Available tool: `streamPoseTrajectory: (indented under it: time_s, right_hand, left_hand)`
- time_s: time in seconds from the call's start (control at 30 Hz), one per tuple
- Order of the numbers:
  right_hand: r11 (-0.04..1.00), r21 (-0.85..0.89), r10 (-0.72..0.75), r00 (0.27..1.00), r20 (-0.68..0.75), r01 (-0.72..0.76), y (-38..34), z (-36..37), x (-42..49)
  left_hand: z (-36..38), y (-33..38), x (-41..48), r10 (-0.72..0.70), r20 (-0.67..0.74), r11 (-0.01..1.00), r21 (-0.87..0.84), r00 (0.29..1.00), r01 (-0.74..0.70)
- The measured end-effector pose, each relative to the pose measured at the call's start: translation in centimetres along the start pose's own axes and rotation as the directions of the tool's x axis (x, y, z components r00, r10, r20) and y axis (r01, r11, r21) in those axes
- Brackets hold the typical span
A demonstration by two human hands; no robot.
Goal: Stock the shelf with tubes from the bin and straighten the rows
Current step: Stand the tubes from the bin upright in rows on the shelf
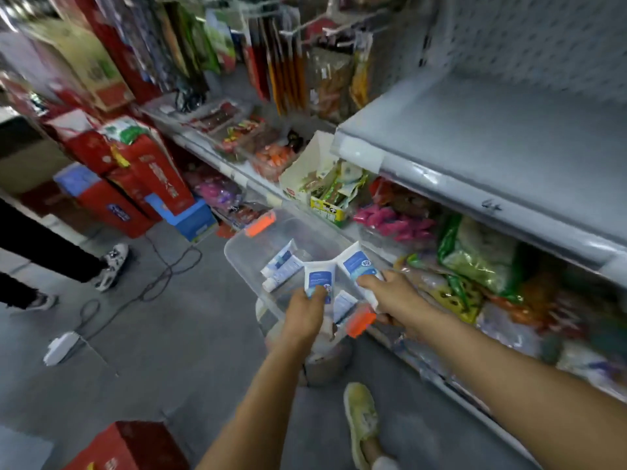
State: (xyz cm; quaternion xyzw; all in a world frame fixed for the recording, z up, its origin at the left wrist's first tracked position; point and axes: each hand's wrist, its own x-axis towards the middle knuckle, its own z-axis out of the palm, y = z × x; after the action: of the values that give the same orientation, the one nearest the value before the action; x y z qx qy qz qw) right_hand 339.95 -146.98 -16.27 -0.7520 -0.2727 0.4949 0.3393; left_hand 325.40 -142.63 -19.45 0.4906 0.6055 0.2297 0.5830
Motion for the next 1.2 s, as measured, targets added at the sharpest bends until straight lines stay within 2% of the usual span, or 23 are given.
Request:
streamPoseTrajectory:
  time_s: [0.03,0.1,0.17,0.23,0.3,0.43,0.6,0.87,1.2]
  right_hand:
    - [1.0,0.016,-0.021,1.0,-0.005,0.021,0.2,-0.3,-0.8]
    - [0.997,0.011,-0.07,0.994,-0.085,0.071,0.3,-5.0,-9.1]
    - [0.995,0.008,-0.099,0.994,-0.047,0.1,0.4,-5.4,-10.1]
    - [0.993,0.016,-0.117,0.99,-0.083,0.119,0.2,-7.3,-12.8]
    - [0.984,0.022,-0.17,0.976,-0.135,0.174,0.6,-9.6,-16.1]
    - [0.952,0.088,-0.268,0.939,-0.216,0.292,0.8,-14.4,-21.6]
    - [0.899,0.123,-0.369,0.879,-0.302,0.42,2.1,-21.7,-28.1]
    - [0.827,0.064,-0.486,0.768,-0.417,0.558,7.5,-36.3,-39.9]
    - [0.742,-0.033,-0.557,0.589,-0.586,0.67,12.2,-49.8,-50.3]
  left_hand:
    - [-0.1,0.0,-0.5,-0.015,0.002,1.0,-0.021,1.0,0.016]
    - [1.0,2.9,-7.8,0.019,0.086,0.999,0.046,0.996,-0.023]
    - [0.8,2.8,-8.2,0.05,0.098,0.998,0.029,0.994,-0.053]
    - [1.3,4.7,-10.7,0.124,0.122,0.986,0.096,0.985,-0.136]
    - [2.5,7.0,-14.4,0.227,0.15,0.966,0.093,0.962,-0.243]
    - [6.5,11.1,-19.9,0.424,0.208,0.891,0.08,0.881,-0.448]
    - [12.4,14.8,-26.9,0.562,0.242,0.799,0.088,0.791,-0.595]
    - [25.5,18.1,-40.7,0.669,0.304,0.711,0.008,0.679,-0.704]
    - [38.5,20.9,-53.0,0.801,0.381,0.55,-0.162,0.462,-0.819]
